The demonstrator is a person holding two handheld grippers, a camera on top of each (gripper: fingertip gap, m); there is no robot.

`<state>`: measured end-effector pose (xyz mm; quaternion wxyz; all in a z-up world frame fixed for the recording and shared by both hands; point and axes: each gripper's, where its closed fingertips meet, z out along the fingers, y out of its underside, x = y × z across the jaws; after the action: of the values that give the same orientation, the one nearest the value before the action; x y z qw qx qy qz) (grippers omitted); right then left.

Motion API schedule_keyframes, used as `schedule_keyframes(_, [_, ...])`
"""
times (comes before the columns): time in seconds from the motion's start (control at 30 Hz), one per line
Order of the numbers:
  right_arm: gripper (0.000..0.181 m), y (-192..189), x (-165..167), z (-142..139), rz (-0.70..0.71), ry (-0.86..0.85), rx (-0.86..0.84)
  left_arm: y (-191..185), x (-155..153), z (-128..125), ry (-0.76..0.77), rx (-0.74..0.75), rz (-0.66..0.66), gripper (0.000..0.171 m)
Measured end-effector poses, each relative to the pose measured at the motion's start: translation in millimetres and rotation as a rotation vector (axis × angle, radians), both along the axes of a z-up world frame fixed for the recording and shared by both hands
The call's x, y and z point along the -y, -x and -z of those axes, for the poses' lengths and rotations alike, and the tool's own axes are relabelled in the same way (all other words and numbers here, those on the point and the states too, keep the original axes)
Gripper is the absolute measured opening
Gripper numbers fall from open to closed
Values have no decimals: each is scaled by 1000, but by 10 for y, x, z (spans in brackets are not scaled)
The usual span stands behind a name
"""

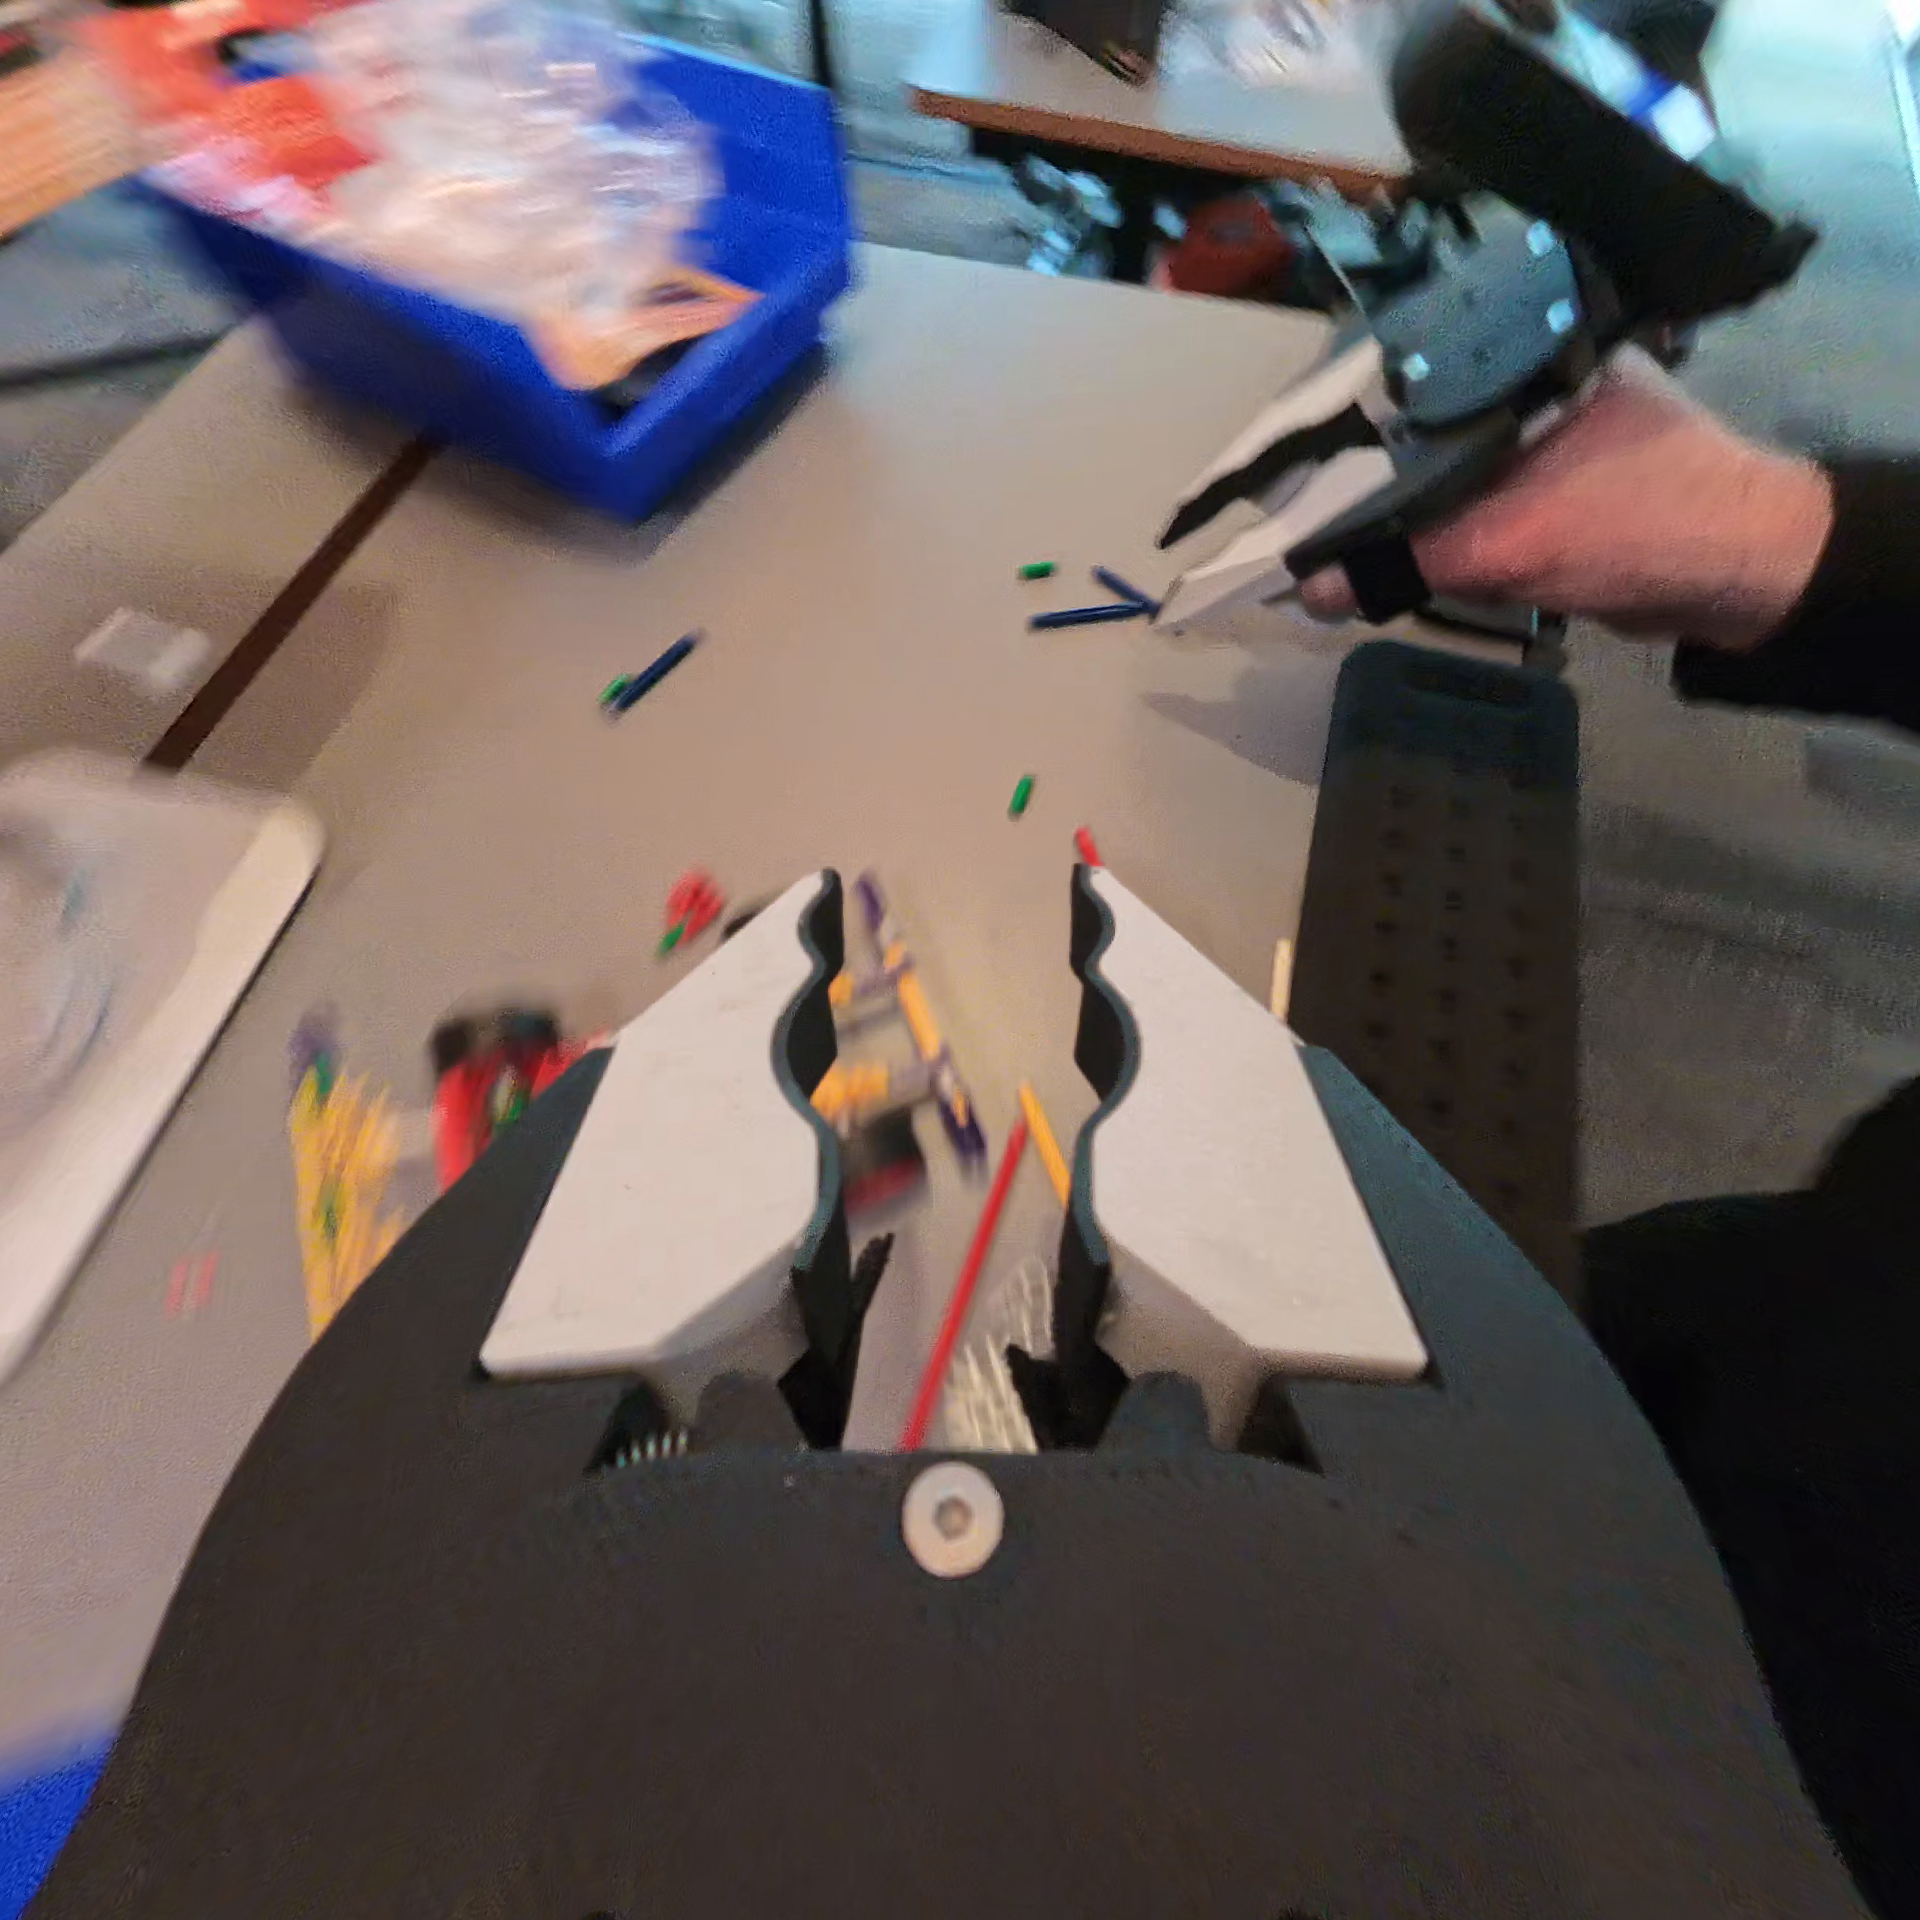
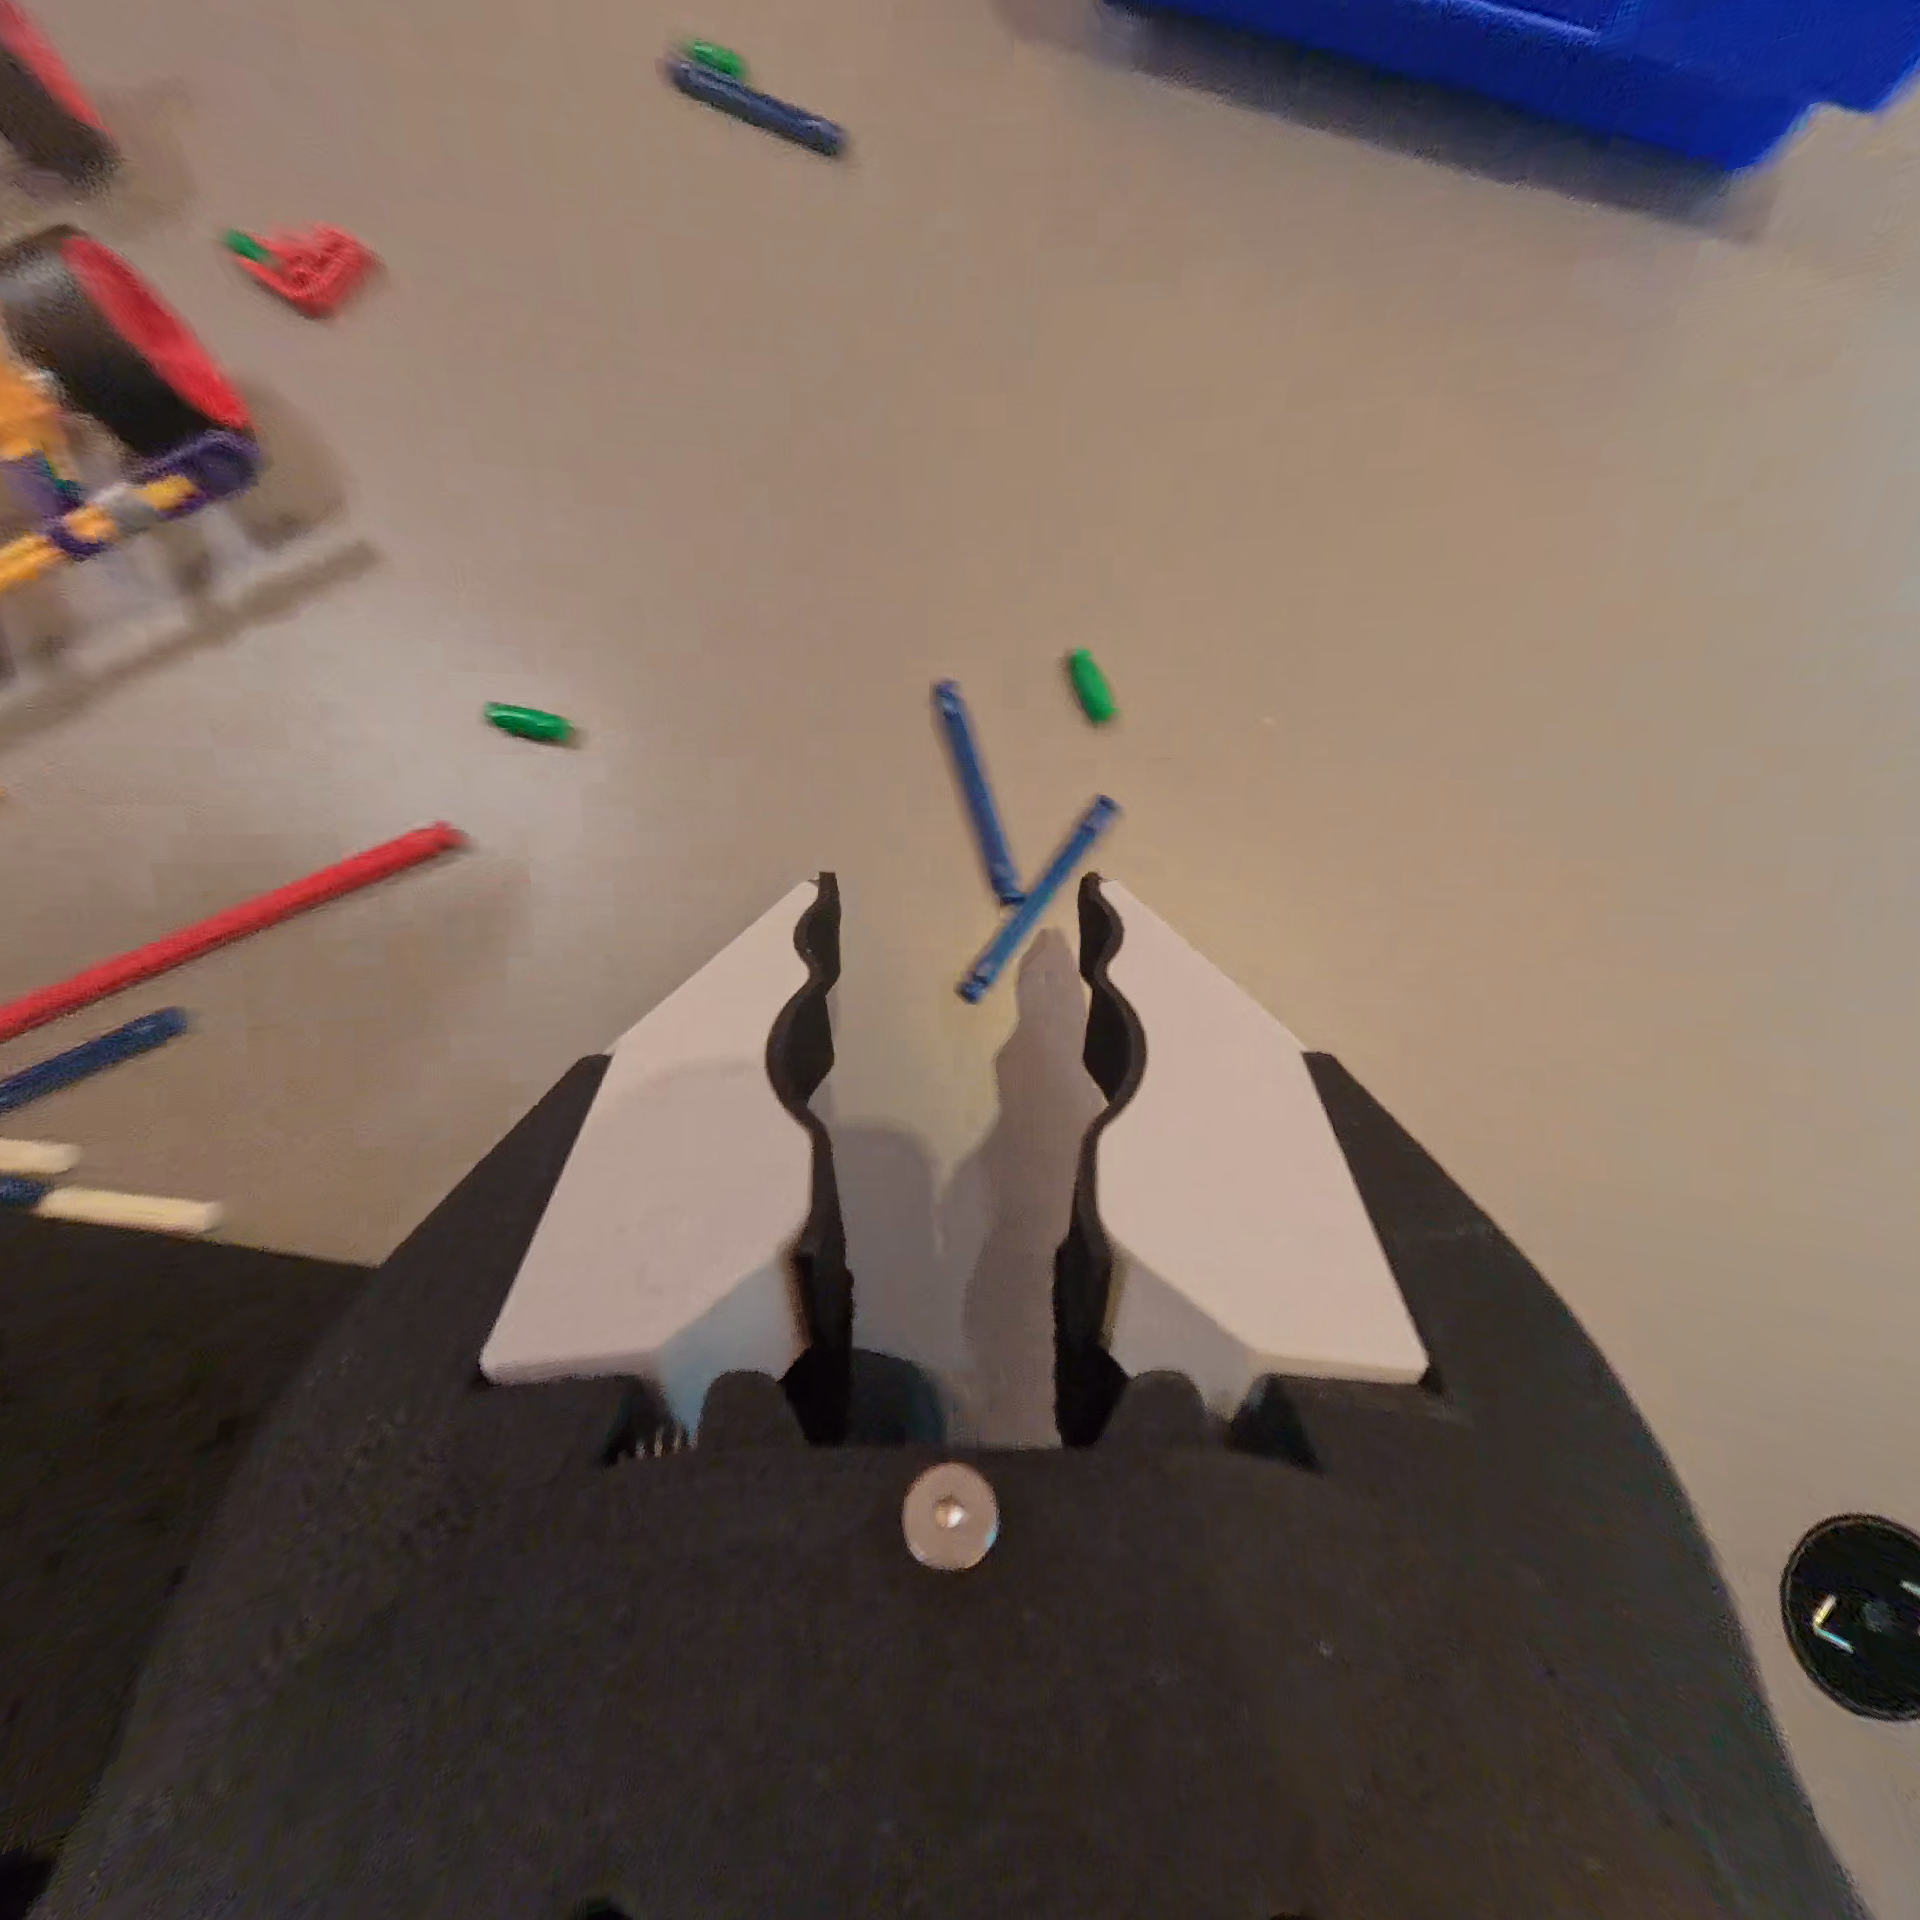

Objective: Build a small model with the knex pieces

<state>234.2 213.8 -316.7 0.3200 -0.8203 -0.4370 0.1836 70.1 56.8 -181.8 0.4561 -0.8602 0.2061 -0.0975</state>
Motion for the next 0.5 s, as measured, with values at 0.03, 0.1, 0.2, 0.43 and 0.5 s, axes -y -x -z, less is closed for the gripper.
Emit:
schedule_keyframes(0.03, [42, -68, -68, 60, 22, 5, -3, -269, -294, 152, -1, -65, 94, 40])
schedule_keyframes(0.1, [42, -132, -115, 178, 36, 34, 14, -773, -760, 489, 15, -163, 296, 42])
schedule_keyframes(0.2, [37, -161, -133, 288, 39, 48, 34, -1191, -1257, 998, 75, -296, 492, 42])
schedule_keyframes(0.43, [4, -182, -167, 320, 3, 26, 22, -1460, -1717, 1589, 161, -423, 727, 32])
schedule_keyframes(0.5, [2, -174, -162, 322, -10, 28, 8, -1494, -1744, 1640, 164, -428, 769, 23])
